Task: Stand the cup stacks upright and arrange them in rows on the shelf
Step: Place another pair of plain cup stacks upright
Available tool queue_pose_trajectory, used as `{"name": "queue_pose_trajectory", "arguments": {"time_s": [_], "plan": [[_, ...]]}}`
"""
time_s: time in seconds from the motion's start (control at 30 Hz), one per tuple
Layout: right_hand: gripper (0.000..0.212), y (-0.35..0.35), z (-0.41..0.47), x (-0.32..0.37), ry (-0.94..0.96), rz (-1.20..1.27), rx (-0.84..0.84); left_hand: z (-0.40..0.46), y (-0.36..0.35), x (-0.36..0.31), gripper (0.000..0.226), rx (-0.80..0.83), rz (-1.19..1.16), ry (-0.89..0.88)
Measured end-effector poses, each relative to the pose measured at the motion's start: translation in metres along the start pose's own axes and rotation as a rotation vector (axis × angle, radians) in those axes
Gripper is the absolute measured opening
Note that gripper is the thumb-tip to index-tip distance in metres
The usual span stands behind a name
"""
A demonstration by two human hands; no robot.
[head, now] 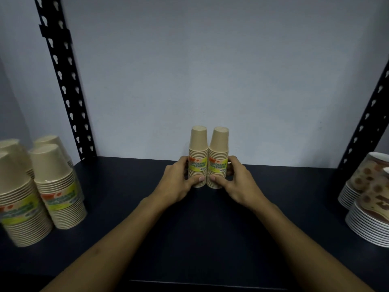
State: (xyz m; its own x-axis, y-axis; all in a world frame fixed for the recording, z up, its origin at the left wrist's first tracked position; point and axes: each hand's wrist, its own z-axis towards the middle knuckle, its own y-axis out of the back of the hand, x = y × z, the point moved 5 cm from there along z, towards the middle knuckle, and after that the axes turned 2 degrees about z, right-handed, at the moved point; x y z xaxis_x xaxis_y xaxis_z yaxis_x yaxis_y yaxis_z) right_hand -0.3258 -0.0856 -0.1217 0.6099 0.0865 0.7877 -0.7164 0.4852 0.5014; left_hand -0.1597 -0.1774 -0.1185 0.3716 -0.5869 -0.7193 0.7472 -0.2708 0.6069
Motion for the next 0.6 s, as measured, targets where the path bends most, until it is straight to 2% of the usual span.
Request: {"name": "queue_pose_trajectory", "arguments": {"time_s": [0.3, 0.6], "plan": [[0.052, -0.007, 0.030, -0.011, 0.029, -0.038, -0.030, 0.025, -0.008, 0.016, 0.062, -0.049, -0.013, 0.050], [0.058, -0.011, 0.034, -0.017, 0.028, -0.076, -0.022, 0.031, -0.012, 0.026, 0.068, -0.023, 0.107, 0.061]]}}
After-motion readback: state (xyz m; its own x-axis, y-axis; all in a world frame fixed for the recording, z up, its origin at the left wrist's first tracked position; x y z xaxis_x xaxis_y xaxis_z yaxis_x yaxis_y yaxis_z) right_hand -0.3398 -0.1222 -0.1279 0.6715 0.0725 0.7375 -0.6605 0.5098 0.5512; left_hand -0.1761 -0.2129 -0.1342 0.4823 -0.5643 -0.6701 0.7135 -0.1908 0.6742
